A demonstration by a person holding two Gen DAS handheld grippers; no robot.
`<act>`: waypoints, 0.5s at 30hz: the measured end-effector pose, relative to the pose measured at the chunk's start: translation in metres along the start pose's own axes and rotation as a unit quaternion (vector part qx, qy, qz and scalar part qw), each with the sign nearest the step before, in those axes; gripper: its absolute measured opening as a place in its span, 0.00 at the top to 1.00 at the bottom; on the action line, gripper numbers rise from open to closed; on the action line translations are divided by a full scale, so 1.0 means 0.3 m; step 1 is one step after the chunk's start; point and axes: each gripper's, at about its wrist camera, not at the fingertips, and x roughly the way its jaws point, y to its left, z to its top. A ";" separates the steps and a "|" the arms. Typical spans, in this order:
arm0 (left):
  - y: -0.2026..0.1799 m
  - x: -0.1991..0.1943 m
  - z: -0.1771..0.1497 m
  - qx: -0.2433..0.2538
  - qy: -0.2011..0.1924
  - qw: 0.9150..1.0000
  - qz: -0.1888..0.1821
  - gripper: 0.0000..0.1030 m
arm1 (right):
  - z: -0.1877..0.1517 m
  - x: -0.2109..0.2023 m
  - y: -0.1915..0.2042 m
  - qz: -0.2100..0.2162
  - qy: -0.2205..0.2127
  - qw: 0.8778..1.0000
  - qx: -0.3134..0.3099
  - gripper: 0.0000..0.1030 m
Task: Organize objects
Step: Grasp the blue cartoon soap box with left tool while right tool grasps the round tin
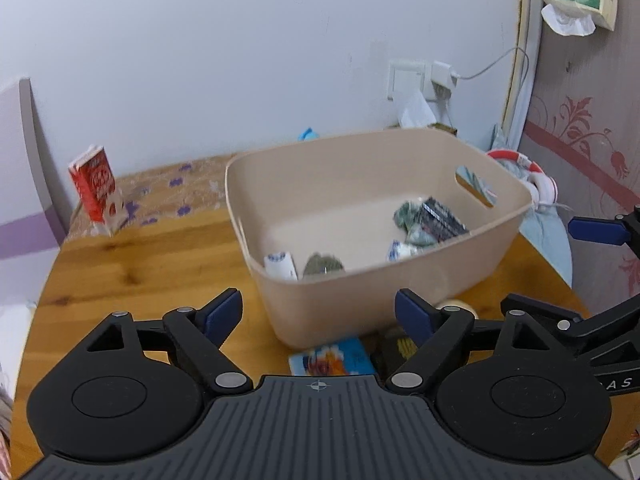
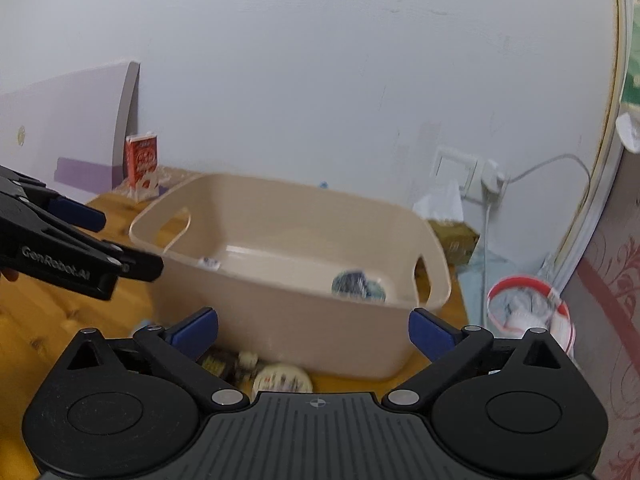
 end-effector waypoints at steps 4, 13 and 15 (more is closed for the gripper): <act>0.013 0.005 -0.074 -0.015 0.012 1.000 -0.003 0.17 | -0.059 0.006 0.004 0.000 0.024 1.000 -0.007 0.00; 0.027 0.105 -0.197 -0.021 0.073 0.997 -0.024 0.18 | -0.151 0.072 -0.004 0.010 0.073 0.997 0.003 0.00; 0.031 0.128 -0.215 -0.024 0.080 0.996 -0.025 0.18 | -0.172 0.095 -0.008 0.017 0.084 0.996 0.016 0.00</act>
